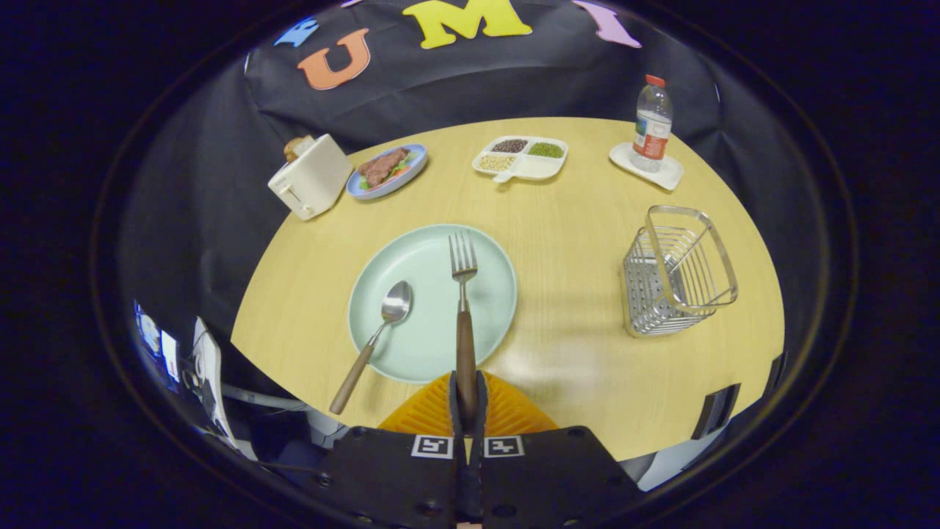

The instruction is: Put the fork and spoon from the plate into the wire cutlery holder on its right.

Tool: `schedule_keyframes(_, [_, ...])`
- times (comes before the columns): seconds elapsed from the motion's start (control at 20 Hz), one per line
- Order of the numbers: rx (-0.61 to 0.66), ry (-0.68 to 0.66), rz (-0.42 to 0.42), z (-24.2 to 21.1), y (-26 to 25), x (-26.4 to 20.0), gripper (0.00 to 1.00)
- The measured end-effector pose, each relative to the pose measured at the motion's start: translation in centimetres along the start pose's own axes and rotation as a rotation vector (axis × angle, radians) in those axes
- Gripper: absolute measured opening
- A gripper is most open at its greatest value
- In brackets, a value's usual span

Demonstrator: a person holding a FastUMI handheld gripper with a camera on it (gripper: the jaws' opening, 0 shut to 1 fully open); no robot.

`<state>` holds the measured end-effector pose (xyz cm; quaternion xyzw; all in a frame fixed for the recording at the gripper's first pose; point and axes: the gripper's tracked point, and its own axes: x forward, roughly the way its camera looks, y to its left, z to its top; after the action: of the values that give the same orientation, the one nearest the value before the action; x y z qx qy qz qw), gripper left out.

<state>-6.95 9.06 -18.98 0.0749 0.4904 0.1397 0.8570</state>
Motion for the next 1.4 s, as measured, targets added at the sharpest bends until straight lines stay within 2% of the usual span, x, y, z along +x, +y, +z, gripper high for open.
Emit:
schedule_keyframes(0.35, [0.015, -0.058, -0.077, 2.4, -4.4, -7.0, 0.01])
schedule_keyframes(0.65, [0.098, -0.067, -0.158, 3.5, -9.4, -12.1, 0.01])
schedule_keyframes(0.95, [0.229, 0.045, -0.157, 0.4, -12.9, -11.7, 0.01])
schedule_keyframes(1.4, [0.309, 0.112, -0.177, 0.5, -14.1, -10.3, 0.01])
